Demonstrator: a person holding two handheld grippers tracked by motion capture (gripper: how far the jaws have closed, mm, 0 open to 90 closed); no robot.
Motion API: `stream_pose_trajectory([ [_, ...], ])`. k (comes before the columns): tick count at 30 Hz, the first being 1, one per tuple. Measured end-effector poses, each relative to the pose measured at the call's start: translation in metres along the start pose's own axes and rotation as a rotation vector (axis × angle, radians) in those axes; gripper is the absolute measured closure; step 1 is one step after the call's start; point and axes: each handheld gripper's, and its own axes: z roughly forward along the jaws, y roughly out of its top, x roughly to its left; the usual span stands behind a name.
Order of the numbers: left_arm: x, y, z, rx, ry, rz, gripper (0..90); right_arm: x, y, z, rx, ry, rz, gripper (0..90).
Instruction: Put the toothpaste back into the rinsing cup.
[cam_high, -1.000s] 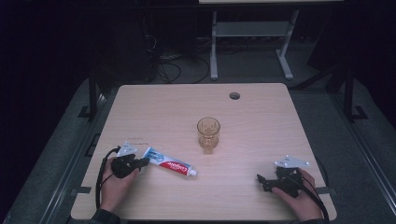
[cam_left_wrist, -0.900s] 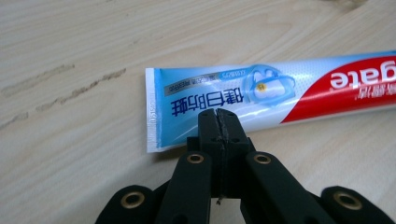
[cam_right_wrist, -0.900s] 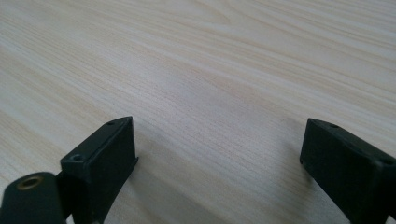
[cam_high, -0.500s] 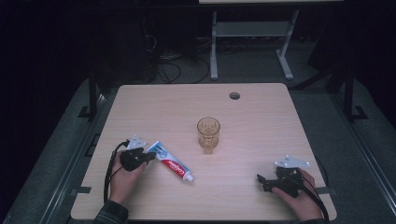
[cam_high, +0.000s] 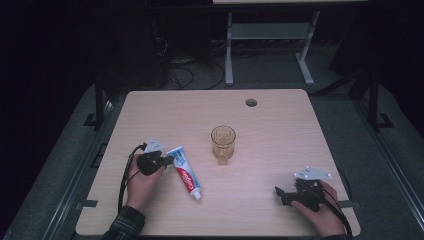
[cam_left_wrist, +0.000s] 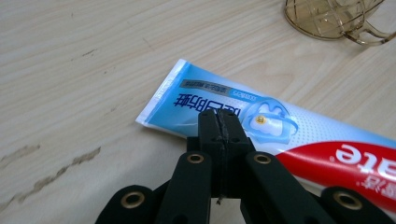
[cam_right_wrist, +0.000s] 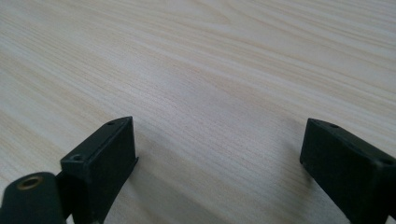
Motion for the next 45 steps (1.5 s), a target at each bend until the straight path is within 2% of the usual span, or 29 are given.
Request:
stream_pose_trajectory([
  [3, 0.0, 0.004, 0.007, -0.02, -0.027, -0.025, 90.0, 0.0, 0.0, 0.0, 0.0, 0.0, -0.001, 9.8],
  [6, -0.001, 0.004, 0.01, -0.015, -0.028, -0.023, 90.0, 0.0, 0.0, 0.0, 0.0, 0.0, -0.001, 9.8],
  [7, -0.001, 0.005, 0.013, -0.003, -0.029, -0.015, 90.0, 0.0, 0.0, 0.0, 0.0, 0.0, -0.001, 9.8],
  [19, -0.011, 0.018, 0.027, -0.006, -0.041, 0.014, 90.0, 0.0, 0.0, 0.0, 0.001, 0.002, -0.002, 9.8],
  [23, -0.013, 0.018, 0.027, -0.001, -0.043, 0.018, 90.0, 0.0, 0.0, 0.0, 0.001, 0.002, -0.002, 9.7],
  [26, -0.016, 0.021, 0.018, -0.019, -0.045, 0.019, 90.0, 0.0, 0.0, 0.0, 0.001, 0.002, -0.002, 9.8],
  [28, -0.023, 0.026, 0.007, -0.017, -0.048, 0.041, 90.0, 0.0, 0.0, 0.0, 0.001, 0.002, -0.002, 9.8],
  [31, -0.035, 0.029, -0.002, -0.016, -0.07, 0.06, 90.0, 0.0, 0.0, 0.0, 0.001, 0.003, -0.003, 9.8],
  [32, -0.035, 0.029, -0.002, -0.016, -0.07, 0.06, 90.0, 0.0, 0.0, 0.0, 0.001, 0.003, -0.003, 9.8],
  [33, -0.045, 0.031, -0.006, -0.016, -0.087, 0.072, 90.0, 0.0, 0.0, 0.0, 0.001, 0.003, -0.003, 9.7],
  [34, -0.045, 0.031, -0.006, -0.016, -0.087, 0.072, 90.0, 0.0, 0.0, 0.0, 0.001, 0.003, -0.003, 9.7],
  [35, -0.056, 0.031, -0.008, -0.013, -0.111, 0.084, 90.0, 0.0, 0.0, 0.0, 0.001, 0.003, -0.003, 9.7],
  [37, -0.066, 0.03, -0.009, -0.009, -0.127, 0.099, 90.0, 0.0, 0.0, 0.0, 0.001, 0.003, -0.003, 9.8],
  [38, -0.066, 0.03, -0.009, -0.009, -0.127, 0.099, 90.0, 0.0, 0.0, 0.0, 0.001, 0.003, -0.003, 9.8],
  [40, -0.075, 0.029, -0.009, -0.001, -0.136, 0.118, 90.0, 0.0, 0.0, 0.0, 0.001, 0.003, -0.003, 9.8],
  [41, -0.083, 0.026, -0.008, 0.011, -0.136, 0.141, 90.0, 0.0, 0.0, 0.0, 0.001, 0.003, -0.003, 9.7],
  [42, -0.083, 0.026, -0.008, 0.011, -0.136, 0.141, 90.0, 0.0, 0.0, 0.0, 0.001, 0.003, -0.003, 9.7],
  [43, -0.089, 0.023, -0.004, 0.022, -0.143, 0.151, 90.0, 0.0, 0.0, 0.0, 0.001, 0.003, -0.003, 9.8],
  [44, -0.089, 0.023, -0.004, 0.022, -0.143, 0.151, 90.0, 0.0, 0.0, 0.0, 0.001, 0.003, -0.003, 9.8],
  [45, -0.095, 0.019, 0.0, 0.043, -0.148, 0.165, 89.9, 0.0, 0.0, 0.0, 0.001, 0.003, -0.004, 9.8],
])
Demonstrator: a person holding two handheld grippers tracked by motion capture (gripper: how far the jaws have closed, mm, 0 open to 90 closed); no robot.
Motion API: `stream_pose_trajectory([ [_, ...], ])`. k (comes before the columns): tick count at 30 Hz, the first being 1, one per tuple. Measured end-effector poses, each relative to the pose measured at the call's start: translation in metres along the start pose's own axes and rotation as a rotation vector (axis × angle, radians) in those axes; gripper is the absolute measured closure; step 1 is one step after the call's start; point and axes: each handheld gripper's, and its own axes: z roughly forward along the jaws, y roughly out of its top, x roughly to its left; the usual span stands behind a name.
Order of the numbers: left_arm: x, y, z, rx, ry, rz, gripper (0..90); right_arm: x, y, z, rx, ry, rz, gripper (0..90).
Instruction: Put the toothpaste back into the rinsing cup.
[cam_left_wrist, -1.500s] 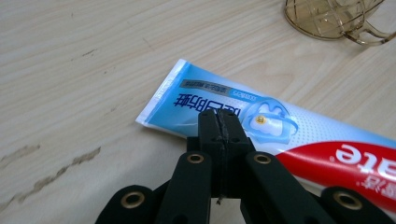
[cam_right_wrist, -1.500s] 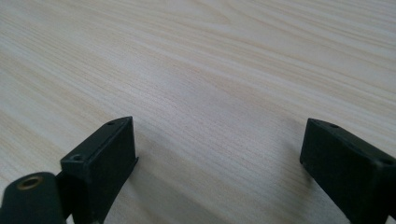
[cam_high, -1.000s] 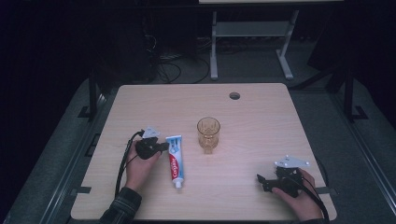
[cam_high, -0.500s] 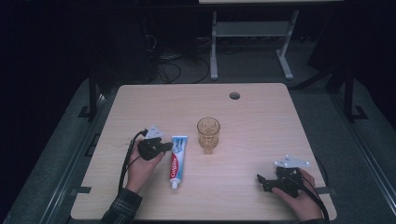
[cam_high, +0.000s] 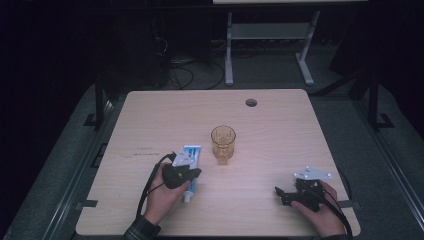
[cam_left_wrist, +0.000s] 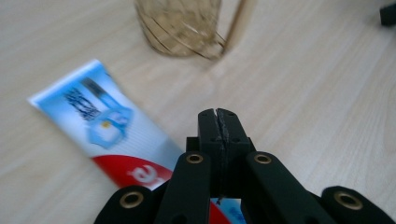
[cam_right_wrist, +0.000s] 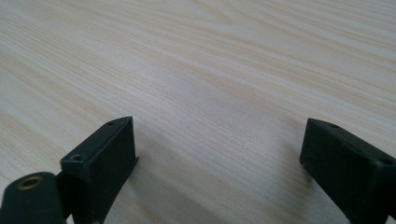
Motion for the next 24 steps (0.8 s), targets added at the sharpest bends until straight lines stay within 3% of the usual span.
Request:
stream_pose_trajectory([
  [4, -0.009, -0.004, 0.011, 0.041, 0.002, 0.027, 89.7, 0.0, 0.0, 0.0, 0.0, 0.001, 0.0, 9.8],
  [10, -0.011, -0.008, 0.016, 0.078, 0.019, 0.028, 89.9, 0.0, 0.0, 0.0, 0.0, 0.002, 0.0, 9.8],
  [24, -0.002, -0.012, 0.011, 0.087, 0.041, 0.012, 90.0, 0.0, 0.0, 0.0, 0.0, 0.002, -0.001, 9.8],
])
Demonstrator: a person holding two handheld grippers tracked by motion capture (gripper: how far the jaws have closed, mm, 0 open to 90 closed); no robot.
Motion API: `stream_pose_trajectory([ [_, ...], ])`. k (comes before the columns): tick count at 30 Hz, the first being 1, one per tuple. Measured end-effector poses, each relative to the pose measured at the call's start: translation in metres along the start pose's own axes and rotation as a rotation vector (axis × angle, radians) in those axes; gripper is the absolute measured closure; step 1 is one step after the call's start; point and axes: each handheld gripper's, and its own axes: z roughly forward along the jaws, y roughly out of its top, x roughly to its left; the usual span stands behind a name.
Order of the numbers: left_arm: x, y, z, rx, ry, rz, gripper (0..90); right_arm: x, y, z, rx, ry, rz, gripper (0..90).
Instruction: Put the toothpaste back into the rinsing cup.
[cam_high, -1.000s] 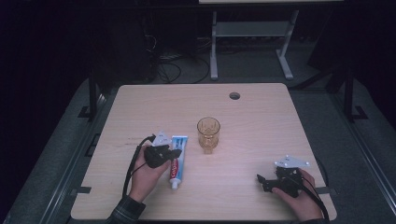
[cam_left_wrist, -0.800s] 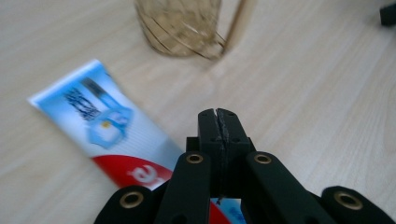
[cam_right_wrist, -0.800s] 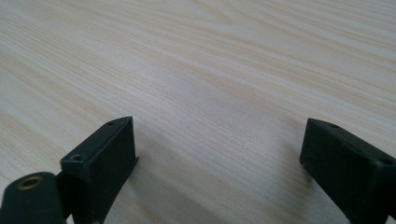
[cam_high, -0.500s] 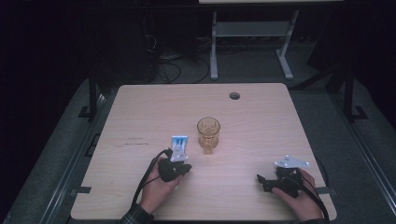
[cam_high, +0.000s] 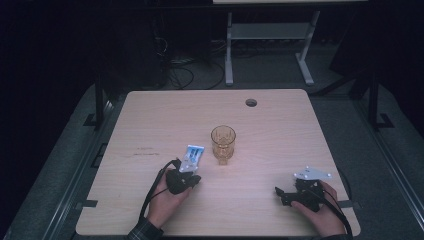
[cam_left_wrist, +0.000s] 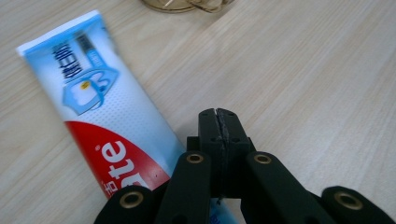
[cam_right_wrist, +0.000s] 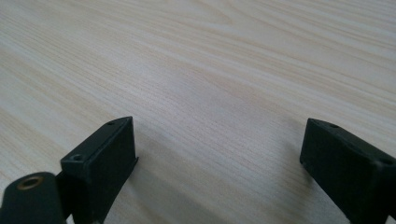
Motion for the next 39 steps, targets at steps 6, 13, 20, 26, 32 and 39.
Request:
stream_pose_trajectory([
  [6, 0.005, -0.003, -0.002, 0.006, 0.013, -0.012, 90.0, 0.0, 0.0, 0.0, 0.0, 0.001, 0.0, 9.8],
  [13, 0.013, -0.009, -0.008, 0.008, 0.028, -0.024, 90.0, 0.0, 0.0, 0.0, 0.0, 0.001, -0.001, 9.8],
  [20, 0.018, -0.012, -0.013, 0.01, 0.034, -0.033, 90.0, 0.0, 0.0, 0.0, 0.0, 0.001, -0.001, 9.8],
  [26, 0.016, -0.008, -0.017, -0.005, 0.022, -0.033, 87.9, 0.0, 0.0, 0.0, 0.0, 0.001, -0.001, 9.8],
  [32, 0.021, 0.006, -0.025, -0.026, 0.007, -0.02, 75.7, 0.0, 0.0, 0.0, 0.0, 0.002, -0.001, 9.8],
  [39, 0.033, 0.019, -0.019, 0.002, 0.014, -0.028, 52.3, 0.0, 0.0, 0.0, 0.0, 0.002, -0.001, 9.8],
])
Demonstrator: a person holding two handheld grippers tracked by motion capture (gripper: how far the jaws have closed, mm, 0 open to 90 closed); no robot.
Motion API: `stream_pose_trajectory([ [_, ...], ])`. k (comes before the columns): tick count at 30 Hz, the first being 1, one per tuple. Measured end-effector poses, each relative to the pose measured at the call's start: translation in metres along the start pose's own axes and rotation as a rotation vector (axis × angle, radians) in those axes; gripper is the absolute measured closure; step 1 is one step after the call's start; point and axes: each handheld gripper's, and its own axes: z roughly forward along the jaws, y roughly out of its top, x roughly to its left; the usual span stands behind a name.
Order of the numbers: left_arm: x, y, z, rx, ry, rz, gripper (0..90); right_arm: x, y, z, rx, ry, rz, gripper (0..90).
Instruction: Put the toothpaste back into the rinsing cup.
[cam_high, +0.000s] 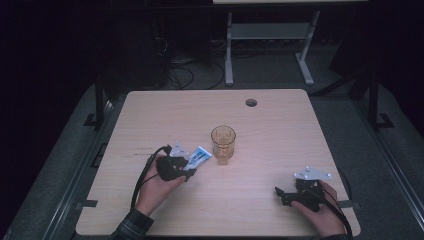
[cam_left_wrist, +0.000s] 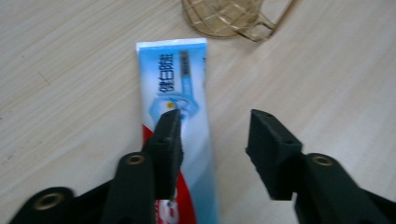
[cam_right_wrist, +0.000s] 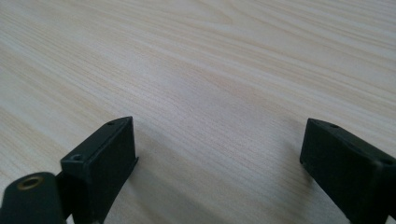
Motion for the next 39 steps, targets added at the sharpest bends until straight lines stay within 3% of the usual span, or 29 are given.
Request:
stream_pose_trajectory([
  [10, 0.022, 0.017, 0.024, 0.066, -0.019, -0.01, 34.2, 0.0, 0.0, 0.0, 0.0, 0.0, 0.0, 9.8],
  [20, 0.031, 0.019, 0.044, 0.107, -0.021, -0.033, 30.6, 0.0, 0.0, 0.0, 0.0, 0.0, 0.0, 9.8],
  [25, 0.031, 0.018, 0.051, 0.118, -0.018, -0.04, 29.8, 0.0, 0.0, 0.0, 0.0, 0.0, 0.0, 9.7],
  [31, 0.029, 0.019, 0.053, 0.12, 0.008, -0.015, 31.1, 0.0, 0.0, 0.0, 0.0, 0.0, 0.0, 9.8],
  [35, 0.027, 0.019, 0.052, 0.123, -0.003, 0.006, 37.9, 0.0, 0.0, 0.0, 0.0, 0.0, 0.0, 9.8],
  [39, 0.026, 0.02, 0.051, 0.119, 0.001, -0.012, 42.6, 0.0, 0.0, 0.0, 0.0, 0.0, 0.0, 9.8],
])
